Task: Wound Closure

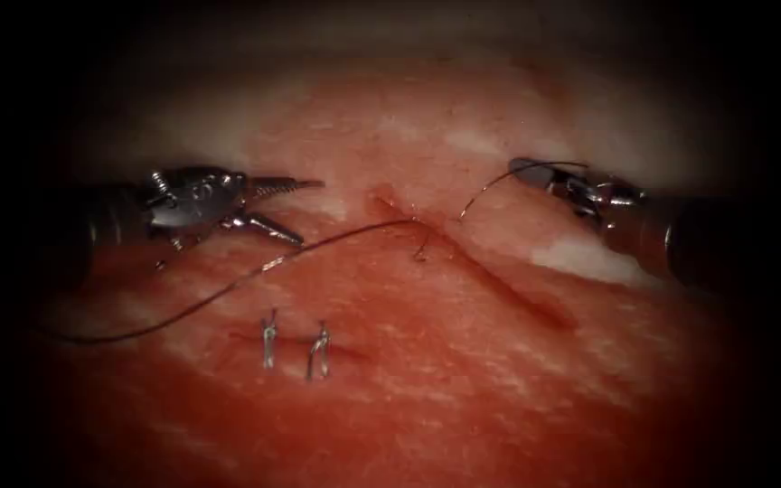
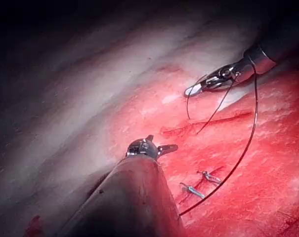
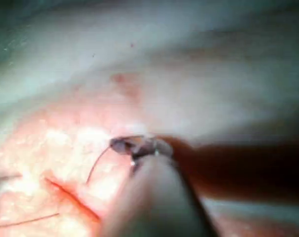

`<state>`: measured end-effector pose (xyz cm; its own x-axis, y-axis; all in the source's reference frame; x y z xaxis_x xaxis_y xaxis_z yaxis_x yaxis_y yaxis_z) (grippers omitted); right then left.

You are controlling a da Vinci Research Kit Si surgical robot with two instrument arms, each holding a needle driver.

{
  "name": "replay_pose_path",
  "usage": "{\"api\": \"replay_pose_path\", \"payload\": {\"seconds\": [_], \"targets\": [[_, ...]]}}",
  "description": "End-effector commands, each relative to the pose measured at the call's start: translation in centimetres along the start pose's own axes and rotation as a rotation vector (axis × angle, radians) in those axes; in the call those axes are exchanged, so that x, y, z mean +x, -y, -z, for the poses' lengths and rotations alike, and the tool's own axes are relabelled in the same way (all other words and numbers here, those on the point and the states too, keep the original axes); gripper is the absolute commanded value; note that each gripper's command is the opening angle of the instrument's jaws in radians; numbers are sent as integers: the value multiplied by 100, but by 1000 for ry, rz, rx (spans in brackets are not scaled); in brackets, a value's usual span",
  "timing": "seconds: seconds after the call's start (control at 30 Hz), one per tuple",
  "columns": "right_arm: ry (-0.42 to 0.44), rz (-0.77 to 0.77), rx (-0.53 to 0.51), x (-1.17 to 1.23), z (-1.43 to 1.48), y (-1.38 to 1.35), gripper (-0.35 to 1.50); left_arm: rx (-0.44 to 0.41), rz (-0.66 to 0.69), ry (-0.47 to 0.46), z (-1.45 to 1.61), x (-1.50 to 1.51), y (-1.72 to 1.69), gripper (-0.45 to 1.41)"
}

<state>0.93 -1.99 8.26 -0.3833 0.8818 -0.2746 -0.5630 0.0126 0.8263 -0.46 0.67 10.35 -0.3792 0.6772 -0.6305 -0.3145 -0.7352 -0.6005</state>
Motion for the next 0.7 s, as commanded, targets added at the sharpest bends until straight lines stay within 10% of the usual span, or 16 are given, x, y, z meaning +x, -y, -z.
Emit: {"api": "replay_pose_path", "payload": {"seconds": [0.03, 0.33, 0.5, 0.7], "targets": [[1, 30, 6, -4, -8, 3, -35, -2, 0, 0, -9, -4, 1, 32], [20, 205, 26, 1, 6, 45, -35, 0, -1, -1, -11, -4, 1, 31], [14, 283, 28, -4, 6, 40, 66, 0, 0, -1, -11, -4, 1, 31], [33, 312, 23, -14, 5, 26, 120, 0, 0, -1, -11, -4, 1, 31]]}}
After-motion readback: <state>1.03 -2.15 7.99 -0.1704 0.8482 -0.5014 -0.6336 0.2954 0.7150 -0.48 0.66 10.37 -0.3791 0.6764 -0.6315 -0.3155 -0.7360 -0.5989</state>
